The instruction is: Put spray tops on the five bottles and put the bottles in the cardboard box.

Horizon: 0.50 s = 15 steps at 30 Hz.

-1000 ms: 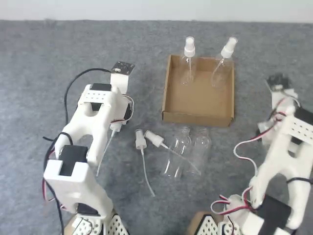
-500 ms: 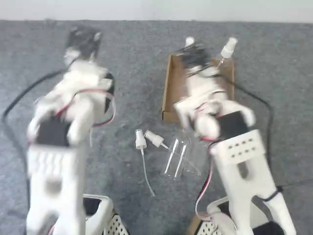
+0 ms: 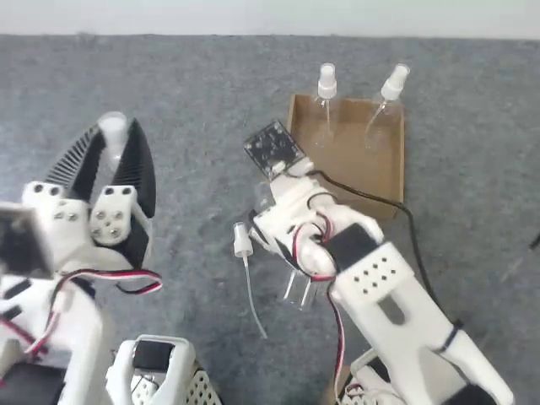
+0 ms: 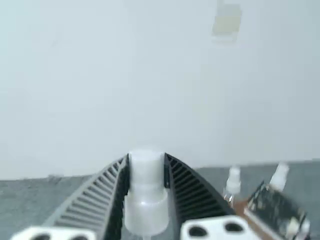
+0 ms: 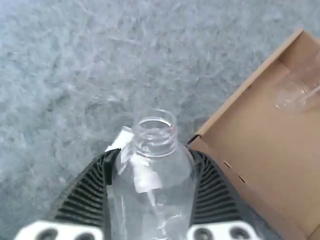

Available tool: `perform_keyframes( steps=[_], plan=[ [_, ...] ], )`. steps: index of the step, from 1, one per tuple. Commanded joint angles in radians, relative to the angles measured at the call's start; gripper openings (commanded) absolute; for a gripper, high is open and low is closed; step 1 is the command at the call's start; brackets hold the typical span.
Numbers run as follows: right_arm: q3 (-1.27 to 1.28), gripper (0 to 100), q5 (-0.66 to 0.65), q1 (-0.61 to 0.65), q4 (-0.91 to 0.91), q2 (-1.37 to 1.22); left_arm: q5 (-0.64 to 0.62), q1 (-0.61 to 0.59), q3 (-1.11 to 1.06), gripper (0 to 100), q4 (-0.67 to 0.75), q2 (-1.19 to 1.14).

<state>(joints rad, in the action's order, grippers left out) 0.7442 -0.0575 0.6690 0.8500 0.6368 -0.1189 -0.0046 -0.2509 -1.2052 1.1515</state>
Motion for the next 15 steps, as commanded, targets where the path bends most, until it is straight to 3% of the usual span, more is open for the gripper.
perform_keyframes(
  steps=[1,8,15],
  plan=[
    [0.038,0.6,0.017,0.047,-0.085,0.12,-0.115,0.003,0.039,1,0.091,0.003],
    [0.301,0.6,0.017,0.154,-0.41,0.292,-0.18,0.078,0.039,1,0.147,0.003],
    [0.377,0.6,0.015,0.223,-0.455,0.346,-0.178,0.152,-0.024,1,0.153,-0.052]
  ],
)
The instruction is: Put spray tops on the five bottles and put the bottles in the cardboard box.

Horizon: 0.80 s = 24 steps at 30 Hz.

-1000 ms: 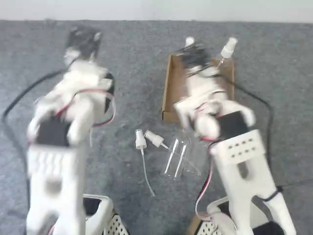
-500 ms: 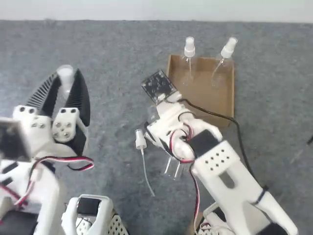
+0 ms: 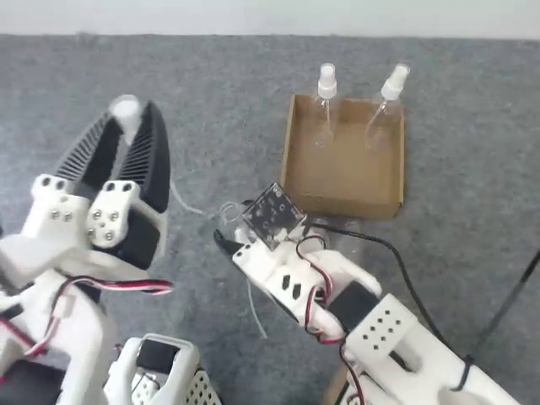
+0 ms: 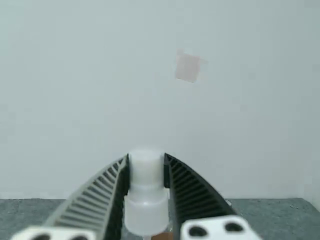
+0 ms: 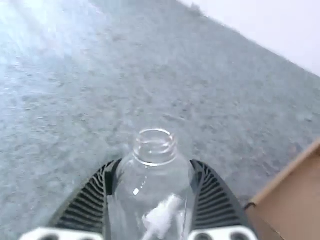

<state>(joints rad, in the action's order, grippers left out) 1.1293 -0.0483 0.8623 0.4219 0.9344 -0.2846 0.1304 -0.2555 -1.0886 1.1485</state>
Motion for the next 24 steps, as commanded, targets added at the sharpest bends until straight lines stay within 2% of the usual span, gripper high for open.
perform_keyframes(
  steps=[1,7,15,24],
  plan=[
    [-0.008,0.6,0.006,0.038,-0.024,0.051,-0.012,0.02,-0.031,1,0.037,-0.058],
    [-0.006,0.6,0.006,0.042,-0.022,0.05,-0.014,0.017,-0.073,1,0.101,-0.1],
    [-0.006,0.6,0.009,0.041,-0.021,0.051,-0.014,0.018,-0.231,1,0.19,-0.098],
    [-0.005,0.6,0.005,0.038,0.036,0.051,-0.015,0.02,-0.378,1,0.184,-0.097]
  ],
)
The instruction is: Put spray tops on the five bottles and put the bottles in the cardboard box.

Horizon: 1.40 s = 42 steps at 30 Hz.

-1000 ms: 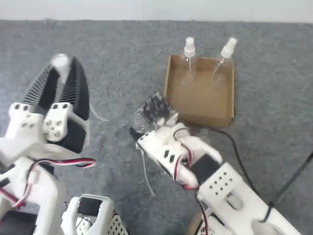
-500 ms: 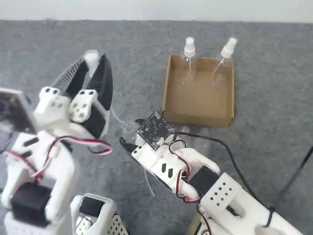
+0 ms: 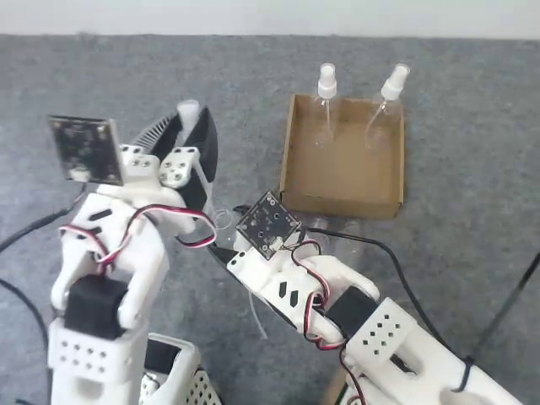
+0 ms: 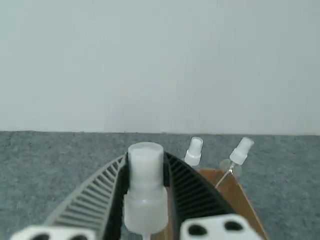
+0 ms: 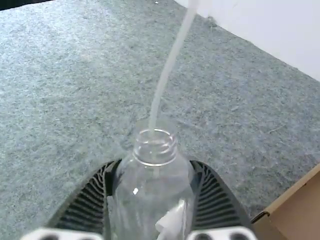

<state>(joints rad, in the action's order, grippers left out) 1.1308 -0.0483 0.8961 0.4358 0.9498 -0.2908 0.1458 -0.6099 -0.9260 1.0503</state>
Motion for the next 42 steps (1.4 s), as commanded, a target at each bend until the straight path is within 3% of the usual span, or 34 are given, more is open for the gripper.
perform_keyframes(
  steps=[1,4,12,20,26,31,36,42],
  plan=[
    [-0.006,0.6,0.005,0.004,0.033,0.036,-0.009,0.005,-0.045,1,0.015,0.002],
    [-0.008,0.6,0.011,-0.002,0.022,0.036,-0.008,0.005,-0.101,1,0.009,0.002],
    [0.104,0.6,0.08,-0.122,-0.266,0.036,0.008,0.029,-0.151,1,0.006,0.002],
    [0.11,0.6,0.08,-0.11,-0.275,0.036,0.026,0.095,-0.15,1,-0.035,0.002],
    [0.112,0.6,0.078,-0.107,-0.271,0.036,0.064,0.095,-0.148,15,-0.04,0.002],
    [0.114,0.6,0.077,-0.107,-0.271,0.036,0.112,0.094,-0.05,16,-0.107,0.002],
    [0.114,0.6,0.077,-0.107,-0.269,0.035,0.12,-0.006,0.085,16,-0.155,-0.008],
    [0.114,0.6,0.077,-0.107,-0.269,0.035,0.158,-0.06,0.025,16,-0.118,-0.008]
  ],
)
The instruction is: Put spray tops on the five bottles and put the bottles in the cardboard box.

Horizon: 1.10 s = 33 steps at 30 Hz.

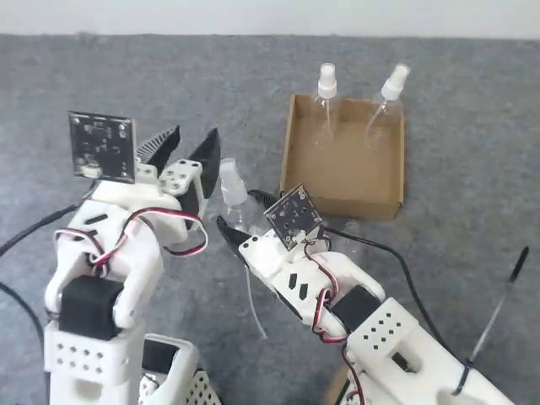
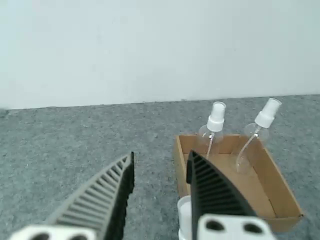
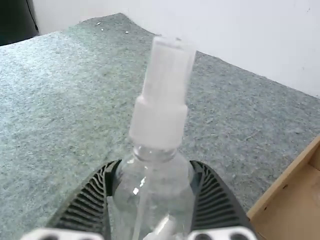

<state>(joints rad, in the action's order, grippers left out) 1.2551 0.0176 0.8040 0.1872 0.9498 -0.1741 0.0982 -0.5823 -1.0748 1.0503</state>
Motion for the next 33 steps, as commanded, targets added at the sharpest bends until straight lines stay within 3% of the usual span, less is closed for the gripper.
perform_keyframes(
  steps=[1,11,24,28,33],
  plan=[
    [-0.011,0.6,0.011,-0.015,-0.021,0.035,0.044,-0.012,-0.019,16,0.034,-0.008],
    [-0.011,0.6,0.011,-0.015,-0.021,0.035,0.092,-0.011,-0.188,16,0.044,0.002],
    [-0.011,0.6,0.011,-0.019,-0.021,0.035,0.087,-0.014,-0.038,16,-0.04,0.106],
    [-0.018,0.6,0.011,-0.025,-0.013,0.036,0.1,-0.02,-0.133,16,-0.015,0.295],
    [-0.143,0.6,0.015,-0.119,0.127,0.036,0.12,-0.014,-0.367,16,0.052,0.416]
  ],
)
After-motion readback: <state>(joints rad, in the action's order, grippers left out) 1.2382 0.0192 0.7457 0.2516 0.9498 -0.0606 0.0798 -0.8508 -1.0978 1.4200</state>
